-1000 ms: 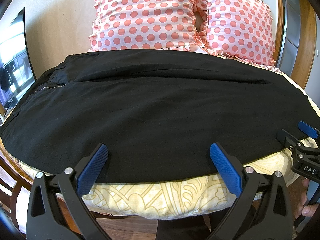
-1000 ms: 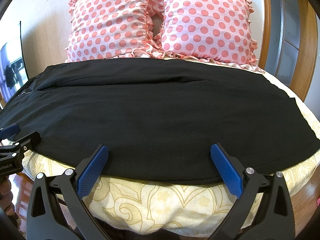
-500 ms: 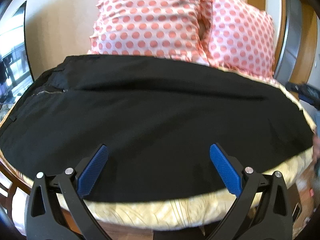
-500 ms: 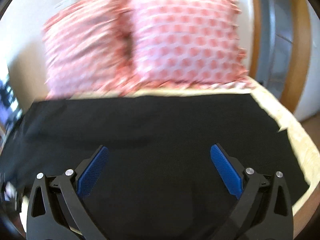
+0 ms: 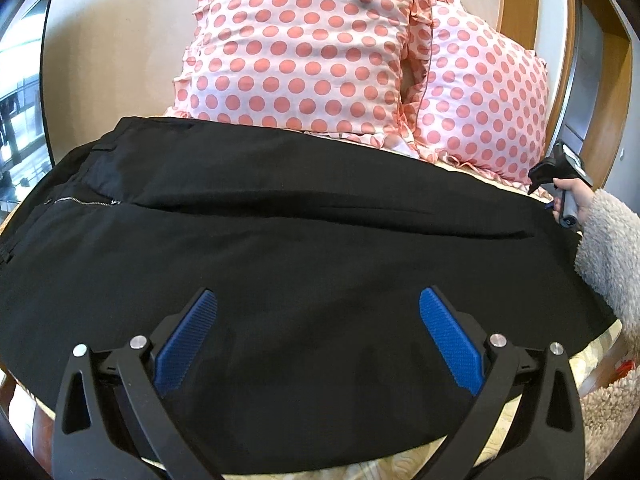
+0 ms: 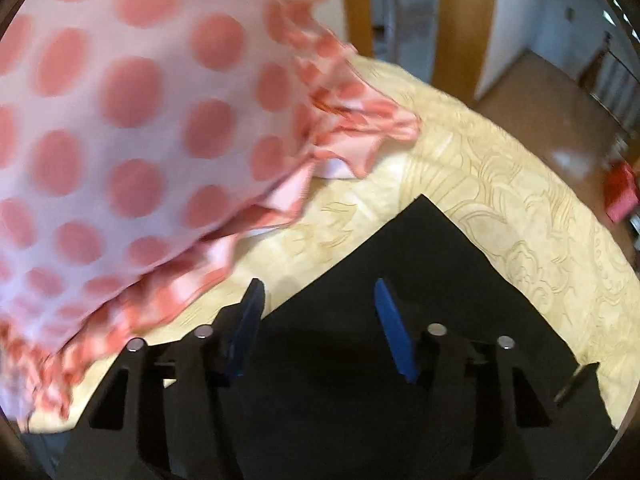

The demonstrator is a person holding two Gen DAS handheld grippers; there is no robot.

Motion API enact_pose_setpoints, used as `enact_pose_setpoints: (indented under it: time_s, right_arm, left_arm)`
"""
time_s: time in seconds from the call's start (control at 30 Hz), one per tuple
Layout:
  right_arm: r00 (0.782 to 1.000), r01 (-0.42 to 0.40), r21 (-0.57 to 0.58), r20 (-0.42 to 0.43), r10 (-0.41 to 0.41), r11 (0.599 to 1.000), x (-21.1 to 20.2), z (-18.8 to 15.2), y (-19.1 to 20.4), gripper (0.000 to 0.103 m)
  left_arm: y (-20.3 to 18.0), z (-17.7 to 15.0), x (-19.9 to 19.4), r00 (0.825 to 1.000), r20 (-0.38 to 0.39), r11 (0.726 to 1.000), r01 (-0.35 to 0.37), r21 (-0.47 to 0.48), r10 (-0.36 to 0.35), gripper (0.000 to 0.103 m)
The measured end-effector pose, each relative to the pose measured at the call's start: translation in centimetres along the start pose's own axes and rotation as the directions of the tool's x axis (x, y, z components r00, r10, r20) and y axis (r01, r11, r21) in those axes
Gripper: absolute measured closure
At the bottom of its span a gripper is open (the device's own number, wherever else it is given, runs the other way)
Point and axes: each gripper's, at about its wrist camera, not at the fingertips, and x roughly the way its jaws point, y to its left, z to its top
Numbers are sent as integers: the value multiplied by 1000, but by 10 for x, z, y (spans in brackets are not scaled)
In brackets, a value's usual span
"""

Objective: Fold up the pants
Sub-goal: 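Grasp the trouser hem with the right gripper and lift it toward the waistband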

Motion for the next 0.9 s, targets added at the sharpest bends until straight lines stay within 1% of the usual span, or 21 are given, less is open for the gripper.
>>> enact_pose_setpoints:
  time_s: [0.03,0.07,0.13,0.17,0.2,0.23,0.27,0.33,0.37,0.43,0.47,0.5,0.53,0.57,0.63,0.7,0.73,0.77,0.8,0.83,0.9]
  right_arm:
    - [999,21,-16,33,-20,1000,0,1,1,46]
    - [998,52,-44,41,-51,998,4,0,5,48]
    - [995,62,-68,80,-57,996,5,-5,6,56]
    - [994,53,-68,104,-46,996,5,-8,2,65]
    - [992,36,-59,120,-29,998,4,-9,-6,78]
    - [992,19,-48,126,-13,999,4,-10,-12,85]
    - [991,-22,-22,128,24,1000,3,-11,-25,96]
    - [983,-150,57,112,143,987,1,-12,-52,100]
    - [974,-207,97,116,195,974,-2,-14,-65,100]
    - [945,-303,125,165,281,945,-18,-17,-83,100]
    - [921,-357,115,207,329,927,-32,-21,-93,100]
    - [904,-390,102,233,359,915,-48,-31,-93,100]
    - [863,-456,79,281,419,886,-71,-45,-105,100]
    - [836,-497,66,304,457,865,-81,-50,-115,100]
    - [773,-581,42,343,535,813,-109,-73,-139,100]
    - [725,-633,20,364,584,774,-143,-115,-164,100]
    - [714,-646,19,369,595,763,-150,-131,-175,101]
    - [710,-651,22,370,599,759,-156,-152,-187,101]
    - [716,-647,29,365,595,762,-158,-168,-194,101]
    - [731,-641,56,350,586,766,-154,-190,-208,101]
    - [754,-632,101,309,580,768,-149,-209,-220,101]
  left_arm:
    - [1,0,2,1000,-6,1000,-4,-1,4,2]
    - [2,0,4,1000,-12,1000,-5,-4,5,2]
    - [5,0,7,1000,-18,1000,-4,-16,4,2]
    - [7,0,7,1000,-20,1000,-2,-22,2,2]
    - [9,-1,7,1000,-20,1000,-1,-29,0,2]
    - [10,-1,7,1000,-21,999,-1,-34,0,2]
    - [12,-1,7,1000,-21,999,0,-37,-1,2]
    - [14,-3,4,1000,-17,999,-3,-45,2,2]
    - [16,-3,1,1000,-14,999,-5,-52,5,2]
    - [19,-4,-4,1000,-6,998,-8,-65,8,2]
    - [20,-4,-7,1000,1,997,-10,-72,10,2]
    - [22,-5,-11,1000,11,997,-13,-80,14,2]
    - [23,-6,-15,1000,19,996,-17,-87,19,2]
    - [25,-6,-19,999,27,995,-20,-95,23,2]
    - [28,-7,-25,999,38,994,-22,-110,27,2]
    - [29,-8,-30,999,49,992,-18,-124,24,2]
    - [30,-9,-33,998,53,991,-17,-130,24,2]
    - [30,-9,-34,998,55,991,-17,-133,25,2]
    - [29,-8,-36,998,57,990,-15,-137,23,2]
    - [29,-8,-36,998,59,990,-13,-140,22,2]
    - [29,-6,-37,998,59,989,-7,-147,16,2]
